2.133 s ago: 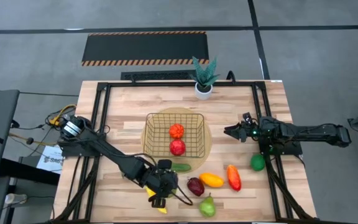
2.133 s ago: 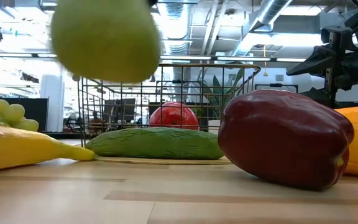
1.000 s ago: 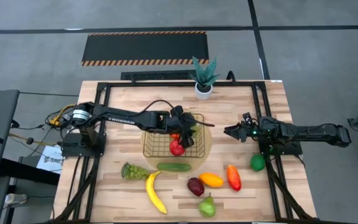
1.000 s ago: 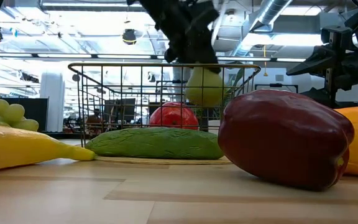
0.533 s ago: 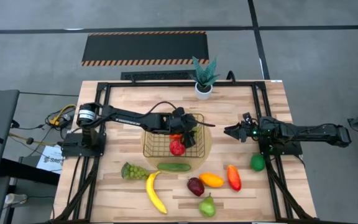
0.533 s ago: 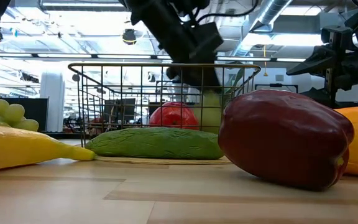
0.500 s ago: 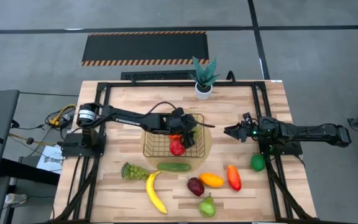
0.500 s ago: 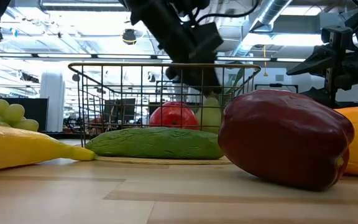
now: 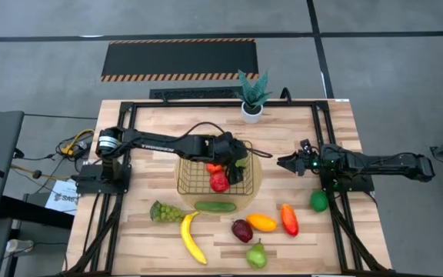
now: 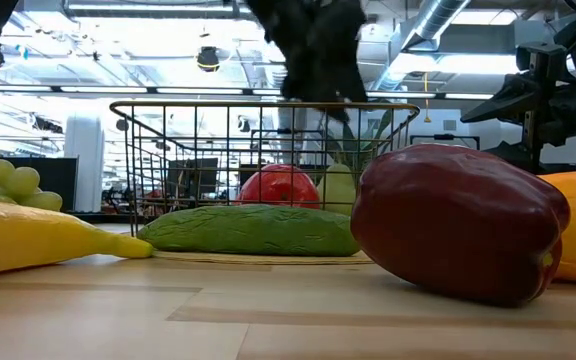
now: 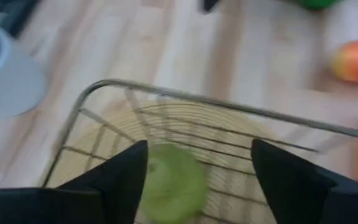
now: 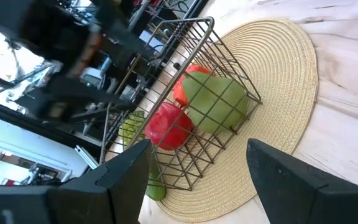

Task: Build produce basket
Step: Put the jujube into the silver basket

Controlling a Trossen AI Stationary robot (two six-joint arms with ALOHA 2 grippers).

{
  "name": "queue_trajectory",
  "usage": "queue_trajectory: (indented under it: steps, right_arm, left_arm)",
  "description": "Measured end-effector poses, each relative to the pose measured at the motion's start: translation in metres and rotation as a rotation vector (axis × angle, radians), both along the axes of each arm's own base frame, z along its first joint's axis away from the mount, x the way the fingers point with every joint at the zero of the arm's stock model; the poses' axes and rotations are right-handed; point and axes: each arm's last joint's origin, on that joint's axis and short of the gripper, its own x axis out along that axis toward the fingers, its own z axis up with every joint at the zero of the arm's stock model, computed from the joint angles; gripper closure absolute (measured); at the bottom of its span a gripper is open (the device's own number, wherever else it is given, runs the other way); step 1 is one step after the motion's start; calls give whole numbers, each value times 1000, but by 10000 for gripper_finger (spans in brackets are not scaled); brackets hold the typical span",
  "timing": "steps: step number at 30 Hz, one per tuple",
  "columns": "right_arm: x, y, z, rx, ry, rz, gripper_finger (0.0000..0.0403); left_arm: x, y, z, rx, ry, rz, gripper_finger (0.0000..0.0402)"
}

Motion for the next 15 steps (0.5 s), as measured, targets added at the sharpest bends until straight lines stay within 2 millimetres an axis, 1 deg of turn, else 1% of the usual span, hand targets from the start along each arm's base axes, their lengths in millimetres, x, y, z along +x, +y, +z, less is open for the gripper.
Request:
queue_trajectory:
  steps: [3, 5, 7, 9, 10, 12, 15]
  right_arm:
    - [0, 0, 0, 0, 0, 0, 117]
    - [0, 0, 0, 1, 1, 1, 117]
    - [0, 0, 0, 2, 3, 7, 117]
    - [0, 1, 0, 6, 4, 19, 117]
    - [0, 1, 0, 6, 4, 22, 117]
    - [0, 1, 0, 7, 3, 24, 117]
    - [0, 1, 0, 7, 3, 24, 117]
  left_arm:
    - [-3, -4, 27, -39, 44, -73, 93]
    - [-6, -10, 48, -36, 57, -116, 85]
    - [-7, -23, 71, -19, 12, -173, 83]
    - [-8, -43, 88, -8, -44, -277, 85]
    - [-9, -53, 94, 2, -61, -334, 86]
    - [-10, -74, 97, 33, -88, -421, 87]
    - [-11, -98, 90, 63, -106, -486, 81]
